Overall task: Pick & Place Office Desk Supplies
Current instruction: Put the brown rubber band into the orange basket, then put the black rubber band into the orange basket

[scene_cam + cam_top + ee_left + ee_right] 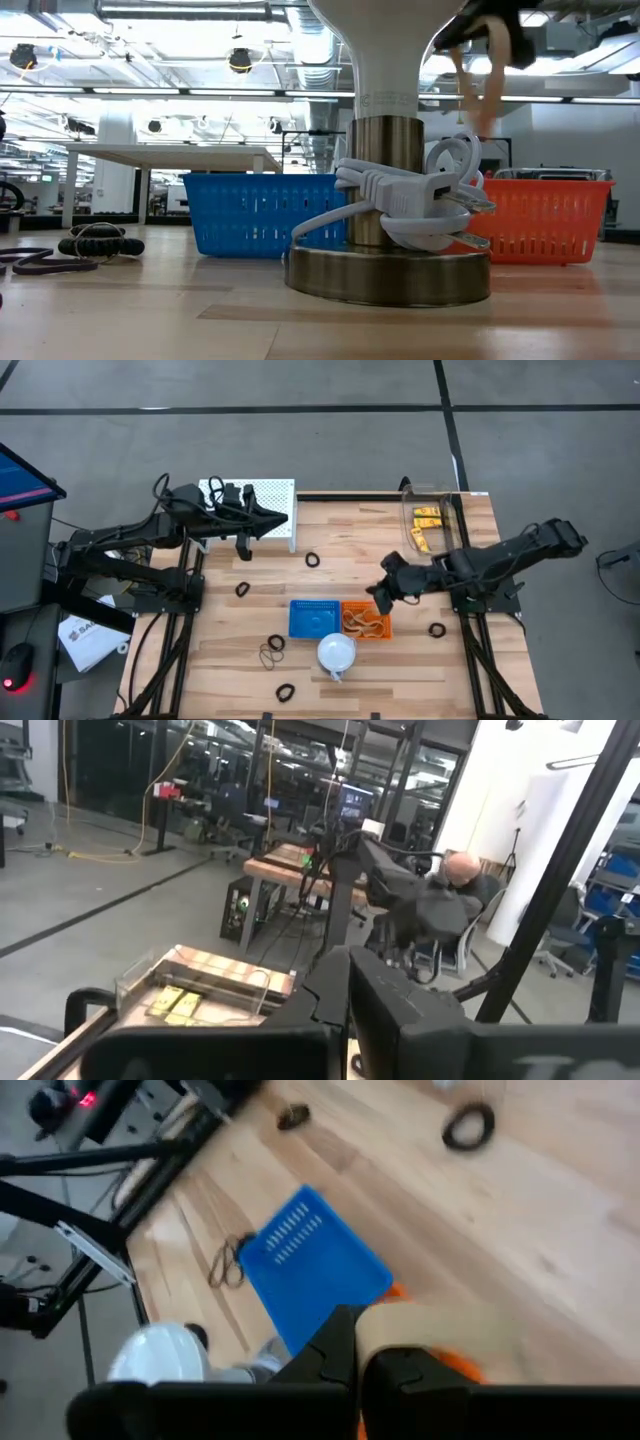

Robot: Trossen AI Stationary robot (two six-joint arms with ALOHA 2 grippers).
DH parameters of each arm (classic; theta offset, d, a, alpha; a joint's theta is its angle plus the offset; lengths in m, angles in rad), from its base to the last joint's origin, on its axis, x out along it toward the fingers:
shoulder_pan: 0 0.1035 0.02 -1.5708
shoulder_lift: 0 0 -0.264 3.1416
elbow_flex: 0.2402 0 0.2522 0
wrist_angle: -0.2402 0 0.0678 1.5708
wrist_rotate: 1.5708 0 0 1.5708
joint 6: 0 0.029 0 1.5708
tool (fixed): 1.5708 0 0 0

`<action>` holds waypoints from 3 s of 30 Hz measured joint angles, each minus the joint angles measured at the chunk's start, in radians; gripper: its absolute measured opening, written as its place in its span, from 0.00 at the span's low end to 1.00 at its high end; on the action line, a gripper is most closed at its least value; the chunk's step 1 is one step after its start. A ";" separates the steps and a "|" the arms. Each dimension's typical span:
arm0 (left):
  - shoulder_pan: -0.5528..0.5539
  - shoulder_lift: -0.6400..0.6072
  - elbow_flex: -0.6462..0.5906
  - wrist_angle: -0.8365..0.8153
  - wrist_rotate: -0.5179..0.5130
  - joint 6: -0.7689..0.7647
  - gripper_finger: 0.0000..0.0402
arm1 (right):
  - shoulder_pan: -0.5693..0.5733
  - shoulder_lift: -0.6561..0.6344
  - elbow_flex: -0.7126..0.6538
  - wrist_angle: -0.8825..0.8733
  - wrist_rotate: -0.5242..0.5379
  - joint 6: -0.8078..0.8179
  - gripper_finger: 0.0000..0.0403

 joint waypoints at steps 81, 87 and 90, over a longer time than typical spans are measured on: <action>-0.068 0.000 -0.001 -0.570 0.139 -0.024 0.01 | 0.300 0.058 -0.103 -0.177 0.007 0.743 0.46; -0.212 0.009 -0.001 -0.895 0.163 -0.059 0.05 | 0.296 0.047 -0.103 -0.175 0.050 0.757 0.49; -0.327 0.013 -0.008 -0.974 0.169 -0.120 0.10 | 0.291 0.035 -0.103 -0.170 0.061 0.757 0.49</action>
